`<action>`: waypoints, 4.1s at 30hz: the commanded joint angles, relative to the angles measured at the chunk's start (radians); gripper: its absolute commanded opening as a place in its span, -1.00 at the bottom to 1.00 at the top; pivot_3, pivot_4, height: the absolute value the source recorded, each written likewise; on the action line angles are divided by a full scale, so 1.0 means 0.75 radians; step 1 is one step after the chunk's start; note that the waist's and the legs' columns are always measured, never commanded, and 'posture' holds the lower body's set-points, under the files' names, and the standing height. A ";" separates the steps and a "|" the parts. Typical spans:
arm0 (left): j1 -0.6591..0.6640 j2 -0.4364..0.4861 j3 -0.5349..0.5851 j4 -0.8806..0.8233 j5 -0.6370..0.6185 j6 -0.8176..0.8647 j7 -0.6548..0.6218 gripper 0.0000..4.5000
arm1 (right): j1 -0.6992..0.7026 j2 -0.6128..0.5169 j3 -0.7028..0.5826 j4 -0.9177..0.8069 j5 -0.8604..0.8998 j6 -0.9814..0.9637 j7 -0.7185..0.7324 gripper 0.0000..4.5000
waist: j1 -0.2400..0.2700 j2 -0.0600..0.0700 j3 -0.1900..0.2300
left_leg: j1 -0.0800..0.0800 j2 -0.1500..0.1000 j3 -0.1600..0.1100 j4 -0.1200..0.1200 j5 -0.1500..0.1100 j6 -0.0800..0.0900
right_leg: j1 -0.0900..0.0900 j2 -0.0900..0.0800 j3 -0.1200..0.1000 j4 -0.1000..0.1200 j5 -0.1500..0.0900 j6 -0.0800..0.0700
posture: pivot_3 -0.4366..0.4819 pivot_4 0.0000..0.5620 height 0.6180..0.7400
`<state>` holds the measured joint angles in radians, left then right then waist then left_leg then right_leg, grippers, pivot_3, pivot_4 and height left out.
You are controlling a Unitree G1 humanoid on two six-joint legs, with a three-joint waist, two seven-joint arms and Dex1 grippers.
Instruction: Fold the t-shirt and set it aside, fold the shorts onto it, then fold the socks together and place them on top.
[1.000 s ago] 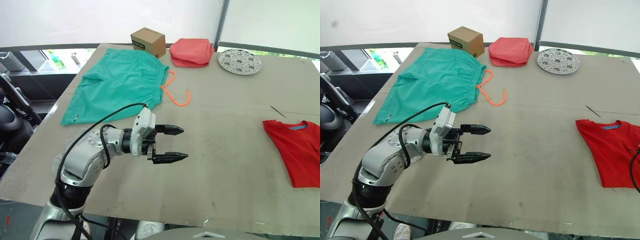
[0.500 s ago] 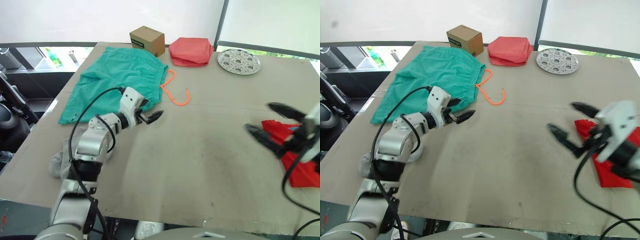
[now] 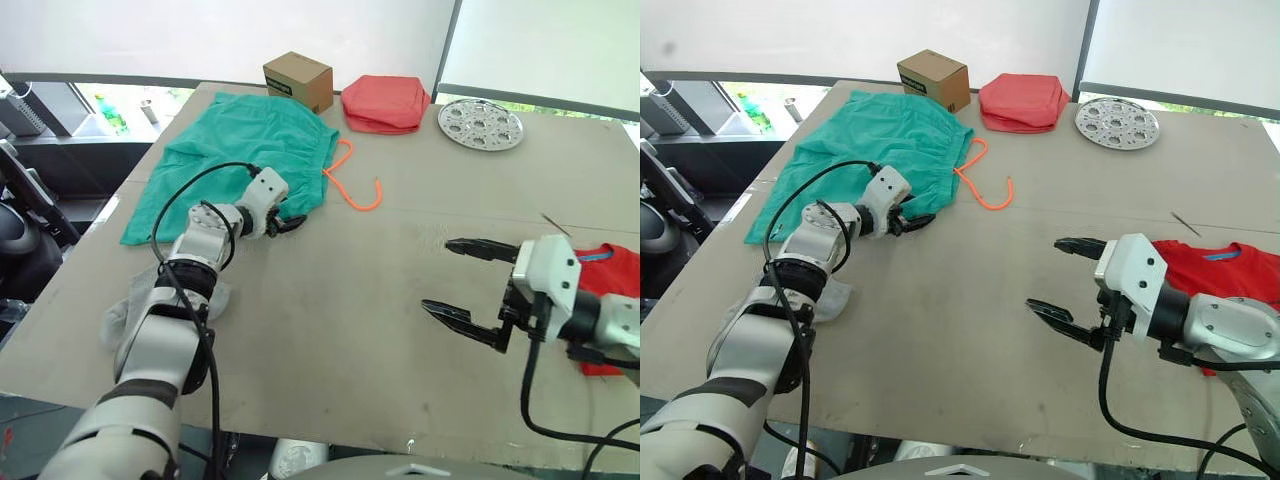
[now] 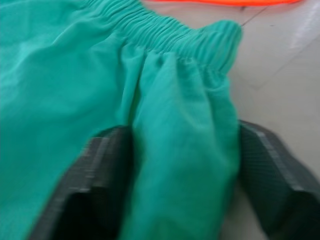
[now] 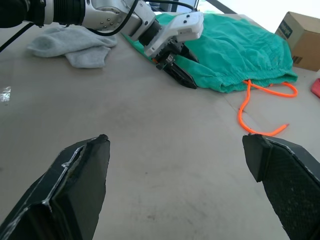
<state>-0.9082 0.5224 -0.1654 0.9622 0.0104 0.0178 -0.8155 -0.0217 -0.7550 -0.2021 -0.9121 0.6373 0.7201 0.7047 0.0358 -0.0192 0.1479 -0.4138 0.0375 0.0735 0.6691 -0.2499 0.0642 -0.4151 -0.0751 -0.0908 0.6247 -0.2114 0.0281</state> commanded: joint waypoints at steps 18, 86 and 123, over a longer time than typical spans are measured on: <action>0.116 -0.458 -0.233 -0.554 -0.117 -0.244 -0.746 -0.95 | -0.252 -0.326 0.552 0.158 -0.637 0.060 -0.179 1.00 | -0.001 0.000 0.000 | -0.004 -0.003 0.001 0.003 -0.002 0.003 | -0.001 -0.004 -0.001 0.000 0.001 -0.002 | -0.05 -0.47 1.00; -0.338 0.279 0.213 -0.334 -0.165 0.006 0.330 -1.00 | -1.434 0.025 0.713 1.371 -1.025 -0.182 -0.363 -0.98 | -0.048 -0.011 0.016 | -0.010 -0.011 0.009 0.002 0.014 -0.006 | -0.010 -0.006 0.003 0.000 0.018 0.008 | -0.05 -0.47 1.00; 0.951 0.855 0.461 -1.453 -0.797 0.576 -0.783 -1.00 | 0.048 -0.345 -0.194 0.101 -0.031 0.476 0.151 -0.98 | -0.017 0.015 0.011 | -0.002 0.003 0.020 0.000 -0.002 -0.008 | -0.002 -0.034 -0.046 -0.003 0.006 0.006 | -0.05 -0.47 1.00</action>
<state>-0.1268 1.1748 0.2341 -0.1837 -0.6383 0.4605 -1.4216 0.0458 -0.9910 -0.3299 -0.8600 0.6034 1.0499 0.8406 0.0233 -0.0083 0.1562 -0.4148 0.0391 0.0885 0.6691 -0.2516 0.0579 -0.4161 -0.1010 -0.1249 0.6225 -0.2069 0.0327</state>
